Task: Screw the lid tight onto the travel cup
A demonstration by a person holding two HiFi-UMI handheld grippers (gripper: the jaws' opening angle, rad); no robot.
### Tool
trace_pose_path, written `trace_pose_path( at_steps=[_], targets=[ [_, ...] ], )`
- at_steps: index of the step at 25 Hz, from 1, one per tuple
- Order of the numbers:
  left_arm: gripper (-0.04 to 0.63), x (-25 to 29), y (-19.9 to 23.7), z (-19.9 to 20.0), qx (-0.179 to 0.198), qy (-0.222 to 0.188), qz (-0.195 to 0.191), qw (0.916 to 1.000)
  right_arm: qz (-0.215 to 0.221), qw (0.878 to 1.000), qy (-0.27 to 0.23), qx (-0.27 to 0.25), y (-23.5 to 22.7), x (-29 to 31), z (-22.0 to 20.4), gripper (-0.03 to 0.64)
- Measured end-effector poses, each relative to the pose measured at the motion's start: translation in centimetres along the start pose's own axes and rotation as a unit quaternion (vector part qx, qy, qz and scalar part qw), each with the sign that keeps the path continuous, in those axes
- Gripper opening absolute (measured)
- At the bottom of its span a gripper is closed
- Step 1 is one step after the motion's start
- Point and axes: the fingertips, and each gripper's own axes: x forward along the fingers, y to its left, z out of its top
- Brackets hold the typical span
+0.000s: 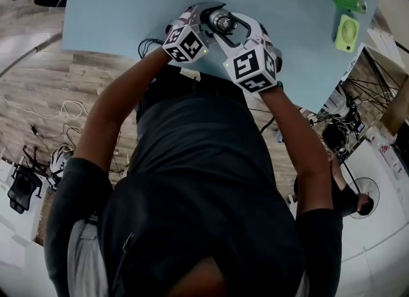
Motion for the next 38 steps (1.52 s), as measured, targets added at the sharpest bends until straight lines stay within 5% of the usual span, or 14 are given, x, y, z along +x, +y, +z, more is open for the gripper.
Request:
trace_pose_path(
  at_steps=[25,33,38],
  targets=[
    [0.430,0.2,0.0,-0.1,0.008,0.011,0.005,0.9999,-0.046,0.998,-0.018,0.043,-0.2,0.0,-0.1,0.245],
    [0.430,-1.7,-0.9,-1.5,0.057,0.060,-0.047,0.9955,-0.057,0.998,-0.013,0.008,0.7,0.2,0.0,0.245],
    [0.430,-4.7,-0.2,-1.5,0.073,0.069,-0.032,0.9944,-0.049,0.999,-0.001,0.008,0.9,0.0,-0.8,0.247]
  ],
)
